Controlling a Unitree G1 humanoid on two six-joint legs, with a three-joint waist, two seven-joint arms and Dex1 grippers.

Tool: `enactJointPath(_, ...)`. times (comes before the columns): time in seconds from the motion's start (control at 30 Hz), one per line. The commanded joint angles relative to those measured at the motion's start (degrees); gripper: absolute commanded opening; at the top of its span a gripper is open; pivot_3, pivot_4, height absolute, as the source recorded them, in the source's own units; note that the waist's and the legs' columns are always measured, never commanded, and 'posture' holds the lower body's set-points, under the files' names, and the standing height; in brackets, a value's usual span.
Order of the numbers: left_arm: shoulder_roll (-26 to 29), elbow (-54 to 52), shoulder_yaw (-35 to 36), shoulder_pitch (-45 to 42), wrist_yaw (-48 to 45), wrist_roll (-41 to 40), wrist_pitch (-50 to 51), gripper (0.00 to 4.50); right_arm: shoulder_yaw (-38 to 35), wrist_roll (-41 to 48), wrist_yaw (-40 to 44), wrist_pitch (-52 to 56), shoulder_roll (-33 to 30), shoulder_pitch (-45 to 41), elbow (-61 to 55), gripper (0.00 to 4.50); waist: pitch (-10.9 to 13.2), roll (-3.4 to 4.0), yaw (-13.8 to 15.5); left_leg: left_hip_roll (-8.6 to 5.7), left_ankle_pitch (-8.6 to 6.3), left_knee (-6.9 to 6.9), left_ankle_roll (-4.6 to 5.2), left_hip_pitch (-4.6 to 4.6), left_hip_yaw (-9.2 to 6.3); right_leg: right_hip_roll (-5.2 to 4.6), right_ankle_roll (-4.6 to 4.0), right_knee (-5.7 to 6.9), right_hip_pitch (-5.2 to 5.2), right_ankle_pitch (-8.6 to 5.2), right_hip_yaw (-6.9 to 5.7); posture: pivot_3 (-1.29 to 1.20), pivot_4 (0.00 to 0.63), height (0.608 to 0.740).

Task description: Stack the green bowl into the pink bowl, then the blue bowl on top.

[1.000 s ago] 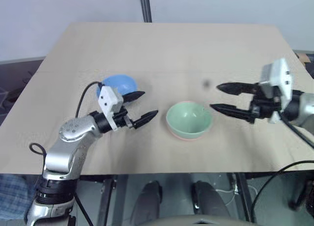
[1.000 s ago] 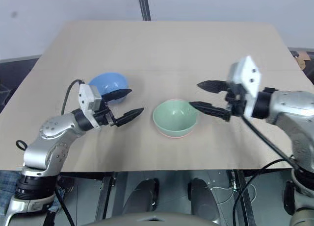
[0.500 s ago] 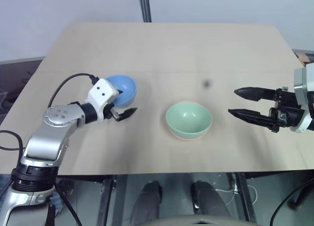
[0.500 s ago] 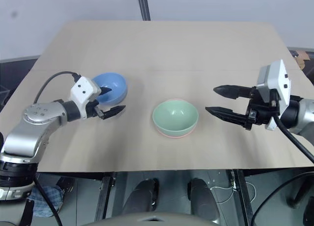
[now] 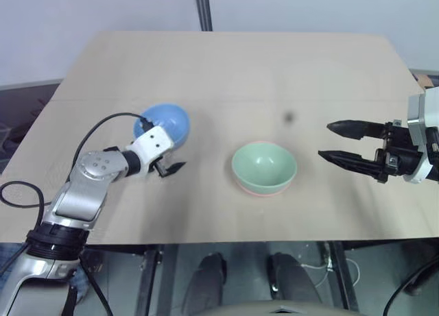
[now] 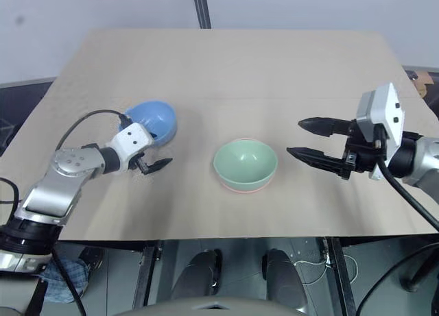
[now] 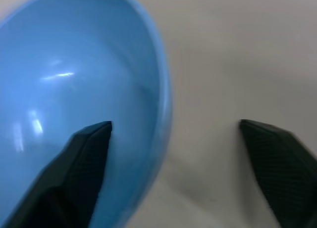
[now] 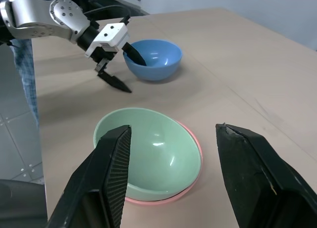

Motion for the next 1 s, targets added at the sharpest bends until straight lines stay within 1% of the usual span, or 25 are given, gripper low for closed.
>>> enactJointPath(0.03,-0.6,1.6,0.9,-2.7,-0.6,0.4,-1.8,2.58,-2.2,2.0,-1.1,-0.9,-1.1,0.1,-1.4,2.88,0.0,0.0,0.0,0.0,0.0,0.0,0.0,-0.02,-0.01,0.0,0.0,-0.01,0.0,0.0,0.0,0.0,0.15,0.74)
enactJointPath(0.1,-0.9,2.5,0.5,-4.3,-1.3,1.0,-2.9,1.79,-2.6,2.4,-1.2,-1.2,-1.4,1.0,-1.8,2.88,0.0,-0.01,0.0,0.0,0.0,0.0,0.0,-0.04,-0.02,0.0,0.0,-0.01,-0.01,0.0,-0.01,0.0,0.15,0.74)
enactJointPath(0.13,-1.0,3.0,0.2,-5.1,-1.8,1.3,-3.4,1.19,-3.0,2.6,-1.2,-1.3,-1.5,1.5,-2.0,2.88,0.0,-0.01,0.0,0.0,0.0,0.01,0.0,-0.05,-0.03,0.0,0.0,-0.01,-0.01,0.0,-0.03,0.0,0.15,0.74)
enactJointPath(0.17,-1.1,3.3,0.0,-5.7,-2.2,1.4,-3.9,0.91,-3.3,3.0,-1.2,-1.5,-1.7,2.0,-2.1,2.88,0.0,-0.01,0.0,0.0,0.0,0.01,0.0,-0.06,-0.03,0.0,0.0,-0.01,-0.01,0.0,-0.03,0.0,0.15,0.74)
enactJointPath(0.2,-1.2,3.7,-0.2,-6.4,-2.7,1.5,-4.3,0.35,-3.5,3.2,-1.2,-1.7,-1.9,2.3,-2.1,2.88,0.0,-0.01,0.0,0.0,0.0,0.01,0.0,-0.06,-0.03,0.0,0.0,-0.01,-0.01,0.0,-0.04,0.0,0.15,0.74)
enactJointPath(0.23,-1.3,4.1,-0.2,-6.8,-3.1,1.6,-4.7,0.03,-3.7,3.4,-1.3,-1.9,-2.1,2.6,-2.1,2.88,0.0,-0.01,0.0,-0.01,0.0,0.02,0.0,-0.06,-0.03,0.0,0.0,-0.01,-0.01,0.0,-0.04,0.0,0.15,0.74)
enactJointPath(0.37,-1.6,6.1,-1.7,-9.9,-6.4,2.0,-7.2,0.03,-4.8,4.4,-1.4,-2.5,-2.5,3.4,-2.1,2.88,0.0,-0.01,0.0,-0.01,0.0,0.03,0.0,-0.06,-0.03,0.0,0.0,0.02,-0.01,0.0,-0.04,0.0,0.15,0.74)
enactJointPath(0.47,-2.9,8.5,-3.5,-13.7,-8.1,3.0,-10.8,0.03,-5.4,5.0,-1.3,-3.1,-2.8,4.1,-2.0,2.88,0.0,-0.01,0.0,-0.01,0.0,0.08,0.0,-0.06,-0.04,0.01,0.0,0.05,-0.01,0.0,-0.04,0.0,0.15,0.74)
enactJointPath(0.67,-8.7,11.2,-7.4,-22.8,-14.8,2.1,-21.0,0.03,-5.3,4.9,-1.8,-4.1,-3.2,5.2,-2.0,2.88,0.0,-0.02,0.4,-0.03,0.0,0.52,0.01,-0.38,-0.18,0.01,0.02,0.1,-0.05,0.02,-0.21,0.0,0.15,0.74)
enactJointPath(0.77,-12.5,11.2,-9.3,-26.4,-18.5,1.3,-29.0,0.03,-5.8,5.4,-2.5,-4.1,-3.1,5.7,-2.0,2.88,0.0,-0.02,0.5,-0.04,0.0,0.69,0.01,-0.52,-0.23,0.0,0.03,0.1,-0.07,0.02,-0.27,0.0,0.15,0.74)
enactJointPath(0.9,-16.1,8.8,-11.9,-28.0,-26.3,-2.8,-37.5,0.03,-5.9,5.9,-3.0,-4.1,-3.3,5.8,-2.2,2.88,0.0,-0.01,0.3,-0.04,0.0,0.69,0.01,-0.5,-0.24,0.0,0.03,0.12,-0.07,0.03,-0.27,0.0,0.15,0.74)
enactJointPath(1.0,-16.3,6.7,-13.8,-27.4,-33.4,-6.8,-40.4,0.03,-6.1,6.1,-3.1,-4.2,-3.6,6.1,-2.4,2.88,0.0,-0.01,0.1,-0.04,0.0,0.69,0.01,-0.49,-0.23,0.01,0.03,0.2,-0.07,0.02,-0.26,0.0,0.15,0.74)
